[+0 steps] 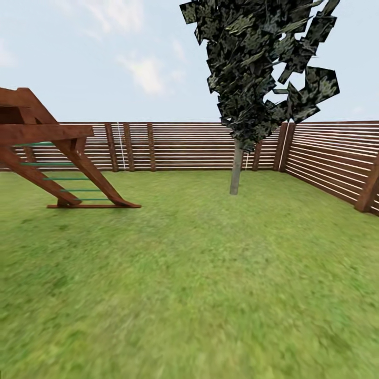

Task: Take the three Easter eggs out of the wicker basket on the lawn in the garden, then place them on the lawn next to a single tree (choose any tree) so that all three eggs are next to the same tree and none are left in the basket.

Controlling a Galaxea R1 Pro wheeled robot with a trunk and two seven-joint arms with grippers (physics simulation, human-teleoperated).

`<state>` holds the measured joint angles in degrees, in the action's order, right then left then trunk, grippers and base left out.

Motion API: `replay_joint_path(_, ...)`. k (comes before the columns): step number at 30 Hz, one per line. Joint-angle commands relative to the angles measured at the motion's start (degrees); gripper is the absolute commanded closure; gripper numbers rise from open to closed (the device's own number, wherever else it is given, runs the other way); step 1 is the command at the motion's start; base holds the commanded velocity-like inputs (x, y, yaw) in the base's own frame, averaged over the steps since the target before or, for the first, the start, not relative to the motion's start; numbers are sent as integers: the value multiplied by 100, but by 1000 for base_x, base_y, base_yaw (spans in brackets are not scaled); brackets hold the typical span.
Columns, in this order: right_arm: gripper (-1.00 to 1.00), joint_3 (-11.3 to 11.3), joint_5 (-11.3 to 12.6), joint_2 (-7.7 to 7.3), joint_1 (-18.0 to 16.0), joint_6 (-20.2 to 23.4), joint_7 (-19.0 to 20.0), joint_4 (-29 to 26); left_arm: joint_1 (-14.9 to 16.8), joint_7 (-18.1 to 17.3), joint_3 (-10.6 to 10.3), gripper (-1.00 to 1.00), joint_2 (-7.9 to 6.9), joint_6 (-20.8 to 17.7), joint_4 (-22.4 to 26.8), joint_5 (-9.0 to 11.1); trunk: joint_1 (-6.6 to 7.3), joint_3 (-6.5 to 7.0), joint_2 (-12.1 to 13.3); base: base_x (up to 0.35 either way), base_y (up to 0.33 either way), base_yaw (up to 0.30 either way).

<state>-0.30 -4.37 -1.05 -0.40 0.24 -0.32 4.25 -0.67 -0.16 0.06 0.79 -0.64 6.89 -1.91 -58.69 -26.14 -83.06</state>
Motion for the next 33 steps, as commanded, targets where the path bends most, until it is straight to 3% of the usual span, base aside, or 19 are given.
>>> replay_joint_path(1,-100,-5,-46,-1,-4,3,-3,6,-4,-2,2,-100,0,-7,14,-20,-3,-4,-2,313,-105,220)
replay_joint_path(24,-100,0,-46,-1,-4,3,-4,6,-6,-2,2,-100,0,-7,14,-20,-3,-4,-2,313,-105,27)
replay_joint_path(33,-100,-5,-46,-1,-5,-6,-3,6,-4,-2,2,-100,0,-7,14,-20,-3,-4,-2,313,-106,193)
